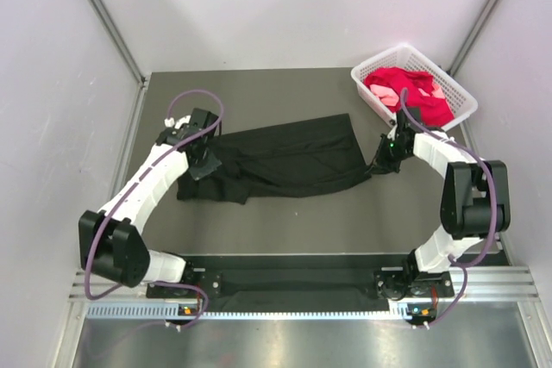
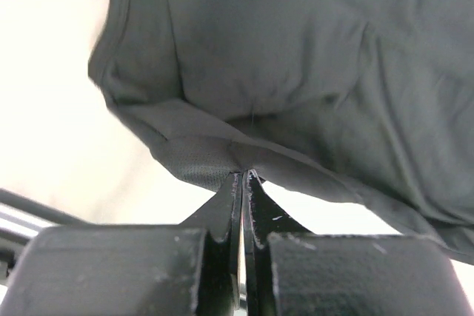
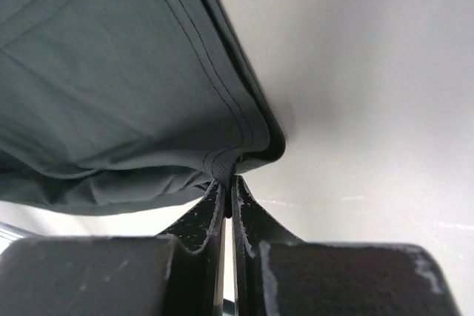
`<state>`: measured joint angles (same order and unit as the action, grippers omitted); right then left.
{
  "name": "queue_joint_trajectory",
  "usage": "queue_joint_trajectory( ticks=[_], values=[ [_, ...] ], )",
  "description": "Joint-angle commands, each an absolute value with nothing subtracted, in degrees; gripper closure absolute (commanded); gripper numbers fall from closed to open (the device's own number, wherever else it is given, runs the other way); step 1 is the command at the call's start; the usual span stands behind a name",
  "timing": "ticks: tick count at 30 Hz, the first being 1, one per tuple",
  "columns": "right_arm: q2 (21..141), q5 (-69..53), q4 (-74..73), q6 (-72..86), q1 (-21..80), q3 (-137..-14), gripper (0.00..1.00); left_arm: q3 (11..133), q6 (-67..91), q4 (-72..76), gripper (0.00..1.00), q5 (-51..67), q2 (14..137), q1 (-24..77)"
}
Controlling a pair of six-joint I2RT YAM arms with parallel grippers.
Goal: Fold and stack the t-shirts
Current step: Fold the tshirt
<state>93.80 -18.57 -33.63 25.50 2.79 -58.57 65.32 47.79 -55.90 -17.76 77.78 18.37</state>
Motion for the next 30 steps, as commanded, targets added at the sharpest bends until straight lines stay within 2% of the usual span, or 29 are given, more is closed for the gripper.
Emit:
queue_joint_trajectory(
  ticks=[1, 10, 20, 30],
  values=[
    [95.5, -18.5, -35.4, 24.3, 3.4, -63.0, 1.00, 68.8, 43.1, -54.2, 1.00, -18.9, 79.8, 14.9],
    [101.4, -18.9, -36.3, 24.1, 3.6, -69.8, 1.00, 71.5, 38.4, -49.5, 1.00, -13.5, 84.7, 7.4],
    [108.0, -20.2, -37.1, 24.3, 3.6, -77.0, 1.00, 78.9, 35.2, -48.2, 1.00, -10.9, 91.5, 5.8],
    [112.1, -20.1, -38.1, 24.3, 3.6, -82.0, 1.00, 81.3, 34.5, -48.2, 1.00, -11.0, 95.4, 4.0]
  ],
)
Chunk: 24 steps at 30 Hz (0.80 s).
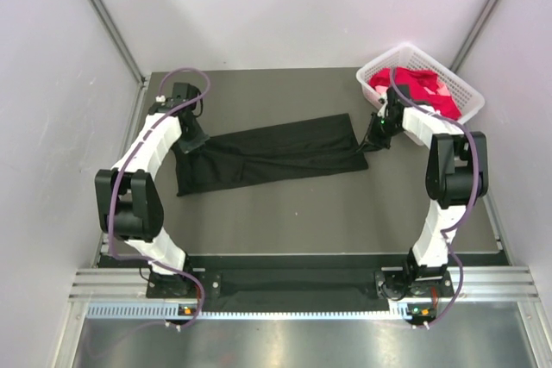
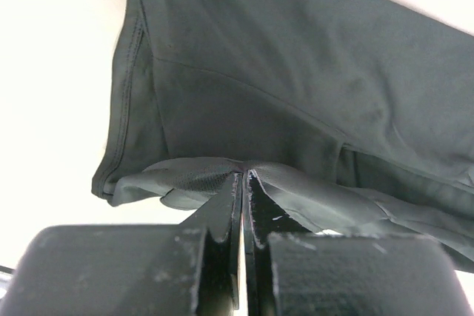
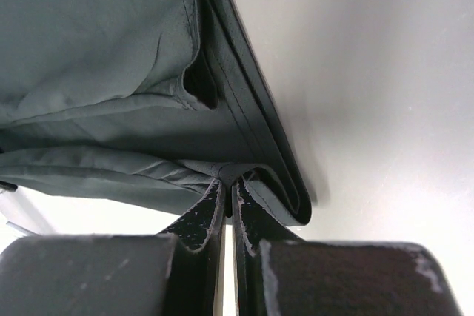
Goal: Fold and stack the t-shirts
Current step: Fold the tshirt
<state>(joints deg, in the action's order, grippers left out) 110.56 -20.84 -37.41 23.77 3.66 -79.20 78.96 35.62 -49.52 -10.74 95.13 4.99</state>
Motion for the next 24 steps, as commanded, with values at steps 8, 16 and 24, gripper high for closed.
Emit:
queue_joint_trajectory(
  ticks=[8, 16, 24],
  values=[
    [113.0, -19.9, -37.1, 25.0, 3.6, -83.8, 1.00, 81.2, 33.7, -47.1, 1.00, -10.2, 97.4, 1.4],
    [116.5, -20.1, -37.0, 25.1, 4.1, -88.0, 1.00, 82.1, 33.0, -46.9, 1.00, -10.1, 100.3, 0.4],
    [120.4, -19.5, -38.3, 25.0, 5.0, -92.5, 0.98, 83.1, 32.7, -46.7, 1.00, -9.7, 102.6, -1.1]
  ],
)
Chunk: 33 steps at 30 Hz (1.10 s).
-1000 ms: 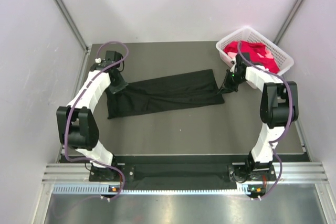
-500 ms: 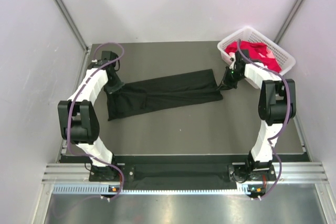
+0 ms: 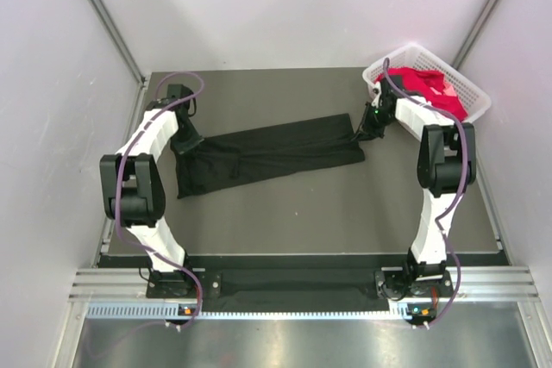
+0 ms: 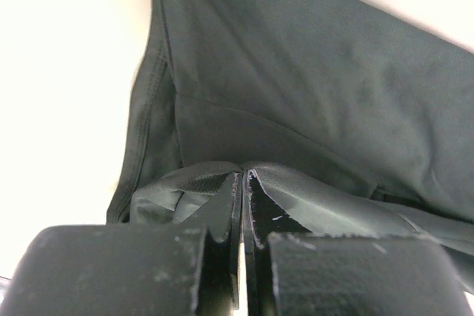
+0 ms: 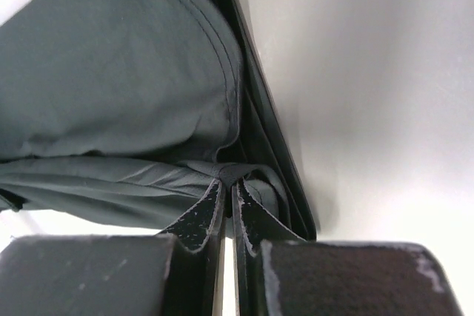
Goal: Fold and stack the t-shirts
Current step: Fold the tshirt
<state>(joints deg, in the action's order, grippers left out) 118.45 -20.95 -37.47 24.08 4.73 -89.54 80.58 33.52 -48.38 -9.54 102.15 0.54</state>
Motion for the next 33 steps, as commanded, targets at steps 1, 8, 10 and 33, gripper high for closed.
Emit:
queue_joint_trajectory(
  ticks=[1, 8, 10, 33],
  values=[
    [120.7, -19.3, -38.4, 25.0, 5.1, -92.8, 0.98, 83.2, 32.7, -46.7, 1.00, -9.4, 102.8, -1.2],
    [122.6, -18.3, -39.8, 23.6, 5.4, -96.5, 0.83, 84.1, 32.4, -46.5, 0.83, -7.9, 105.2, -1.7],
    [122.7, -17.4, -40.9, 23.0, 5.7, -97.6, 0.77, 85.6, 32.4, -47.0, 0.66, -6.7, 105.9, -1.8],
    [102.1, -14.2, -39.2, 17.7, 11.5, -76.1, 0.56, 58.4, 36.9, -46.9, 0.53, 5.5, 82.5, -14.7]
  ],
)
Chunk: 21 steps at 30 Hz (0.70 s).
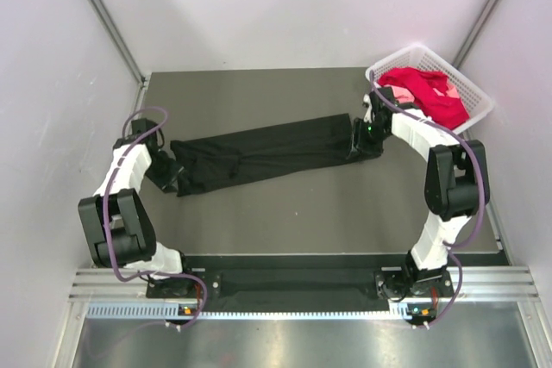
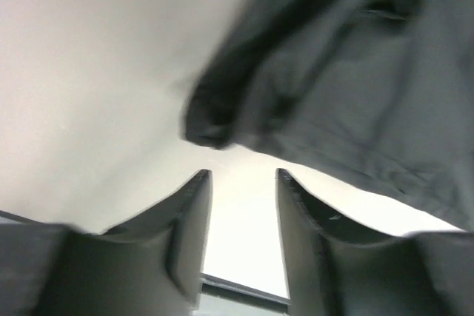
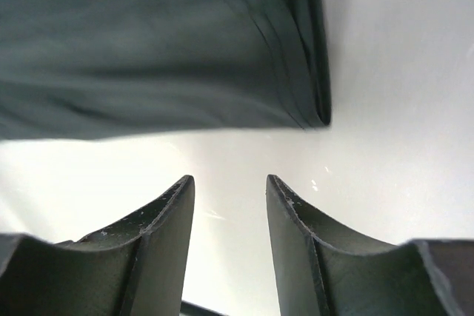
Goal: Fold and stack the t-shirts
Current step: Fold the tshirt
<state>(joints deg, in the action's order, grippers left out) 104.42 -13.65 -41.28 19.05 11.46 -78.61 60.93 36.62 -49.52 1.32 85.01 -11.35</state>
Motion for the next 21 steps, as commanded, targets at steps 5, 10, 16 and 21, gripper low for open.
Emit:
queue_joint_trajectory(
  ticks=[5, 10, 16, 21],
  values=[
    [102.0, -14.9, -38.9, 17.7, 11.4, -75.1, 0.56, 56.7, 36.0, -42.6, 0.67, 9.7, 86.0, -18.0],
    [102.4, -14.9, -39.2, 17.8, 11.5, -75.8, 0.56, 56.6, 35.8, -43.5, 0.68, 8.5, 89.8, -18.2],
    [103.0, -12.7, -38.8, 18.1, 11.3, -75.1, 0.55, 55.6, 35.8, -43.4, 0.60, 7.6, 90.0, -19.1],
    [104.2, -12.4, -38.7, 18.1, 11.2, -75.6, 0.53, 55.2, 34.9, -43.0, 0.57, 7.9, 91.3, -20.0]
  ],
)
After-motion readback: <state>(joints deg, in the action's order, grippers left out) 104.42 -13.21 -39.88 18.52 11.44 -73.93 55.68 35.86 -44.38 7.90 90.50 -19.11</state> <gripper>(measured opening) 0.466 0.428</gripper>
